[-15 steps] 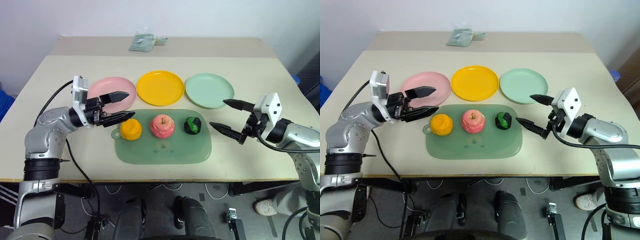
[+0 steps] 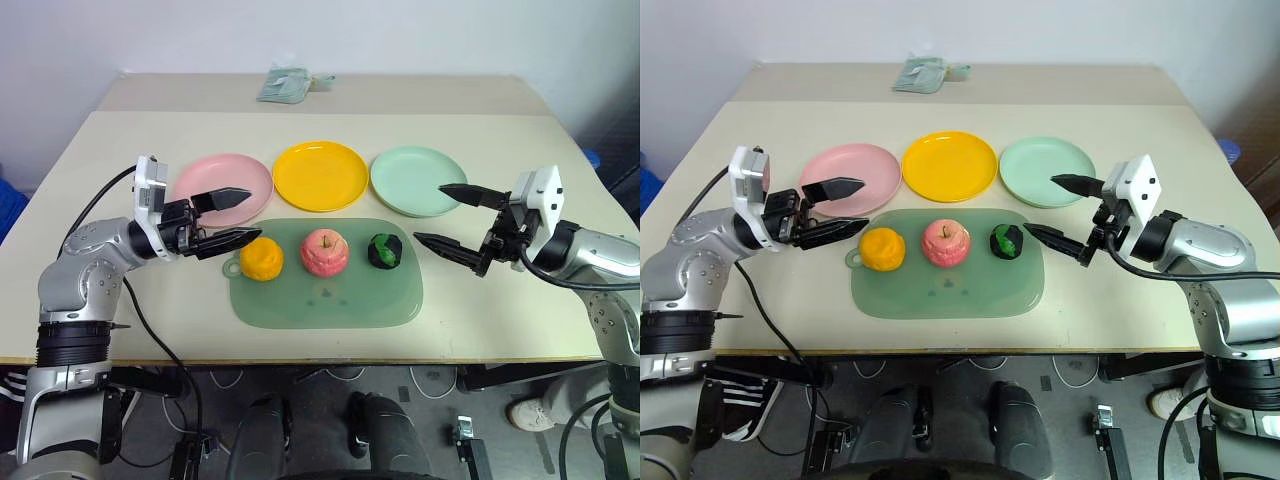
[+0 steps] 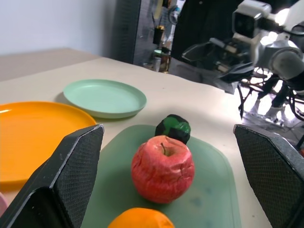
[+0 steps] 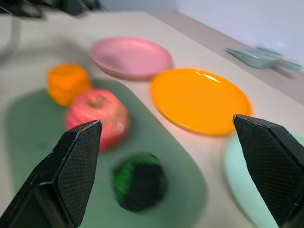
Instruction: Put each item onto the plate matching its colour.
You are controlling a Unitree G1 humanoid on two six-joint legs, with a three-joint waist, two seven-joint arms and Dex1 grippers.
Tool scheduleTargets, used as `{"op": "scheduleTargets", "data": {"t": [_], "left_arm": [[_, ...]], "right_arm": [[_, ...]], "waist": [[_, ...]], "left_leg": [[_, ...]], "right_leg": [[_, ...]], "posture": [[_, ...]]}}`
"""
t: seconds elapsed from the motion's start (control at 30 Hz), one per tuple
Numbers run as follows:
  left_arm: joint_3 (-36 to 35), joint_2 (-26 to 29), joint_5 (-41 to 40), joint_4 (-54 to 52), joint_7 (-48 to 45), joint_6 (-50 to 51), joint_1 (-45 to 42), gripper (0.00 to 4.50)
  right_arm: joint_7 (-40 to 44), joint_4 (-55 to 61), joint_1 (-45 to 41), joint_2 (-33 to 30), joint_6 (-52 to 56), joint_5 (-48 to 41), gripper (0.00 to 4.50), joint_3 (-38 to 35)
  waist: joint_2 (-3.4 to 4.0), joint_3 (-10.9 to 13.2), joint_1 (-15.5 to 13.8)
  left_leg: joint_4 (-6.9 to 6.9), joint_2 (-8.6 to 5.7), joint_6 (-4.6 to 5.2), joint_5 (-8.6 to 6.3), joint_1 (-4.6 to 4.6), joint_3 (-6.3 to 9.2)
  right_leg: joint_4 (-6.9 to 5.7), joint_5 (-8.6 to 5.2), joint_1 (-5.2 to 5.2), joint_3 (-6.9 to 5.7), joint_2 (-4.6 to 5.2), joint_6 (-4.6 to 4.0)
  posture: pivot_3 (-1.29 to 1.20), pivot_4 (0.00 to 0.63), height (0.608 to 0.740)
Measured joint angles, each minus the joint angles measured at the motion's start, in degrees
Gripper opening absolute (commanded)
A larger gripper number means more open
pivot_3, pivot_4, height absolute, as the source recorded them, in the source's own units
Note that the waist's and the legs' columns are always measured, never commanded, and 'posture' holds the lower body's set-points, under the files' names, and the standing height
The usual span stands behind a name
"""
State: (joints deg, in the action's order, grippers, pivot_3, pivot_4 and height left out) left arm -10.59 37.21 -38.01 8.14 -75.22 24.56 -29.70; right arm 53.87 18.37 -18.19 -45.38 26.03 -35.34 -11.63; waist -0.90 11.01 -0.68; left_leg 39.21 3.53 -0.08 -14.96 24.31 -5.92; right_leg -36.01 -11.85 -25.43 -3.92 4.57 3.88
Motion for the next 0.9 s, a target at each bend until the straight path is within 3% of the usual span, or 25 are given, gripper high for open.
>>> {"op": "scheduleTargets", "data": {"t": [0.2,0.53,0.9], "left_arm": [[-0.65,2.46,1.00,2.99,-2.07,-2.65,0.05,4.50],[1.03,5.76,6.02,5.88,-4.79,-5.56,2.18,4.50],[5.00,0.77,9.64,8.02,-4.53,-10.64,3.31,4.50]], "right_arm": [[0.09,5.04,-4.01,0.08,2.48,-1.89,4.49,3.56],[-0.42,8.10,-2.10,0.51,3.66,-1.69,4.49,5.42],[-3.35,9.53,-2.04,3.03,3.57,-0.24,4.49,9.10]], "waist": [[0.00,0.00,0.24],[0.00,0.00,0.02],[0.00,-0.01,-0.04]], "left_leg": [[-0.02,0.04,0.00,0.00,0.00,0.00],[0.00,0.03,0.00,0.00,0.03,-0.02],[0.00,0.03,0.00,0.00,0.05,-0.02]], "right_leg": [[-0.01,-0.05,-0.03,-0.01,-0.02,-0.09],[0.02,-0.09,-0.03,-0.01,0.03,-0.18],[0.01,-0.08,-0.05,-0.01,0.02,-0.17]], "posture": [[0.00,0.150,0.740],[0.00,0.150,0.740],[0.00,0.150,0.740]]}}
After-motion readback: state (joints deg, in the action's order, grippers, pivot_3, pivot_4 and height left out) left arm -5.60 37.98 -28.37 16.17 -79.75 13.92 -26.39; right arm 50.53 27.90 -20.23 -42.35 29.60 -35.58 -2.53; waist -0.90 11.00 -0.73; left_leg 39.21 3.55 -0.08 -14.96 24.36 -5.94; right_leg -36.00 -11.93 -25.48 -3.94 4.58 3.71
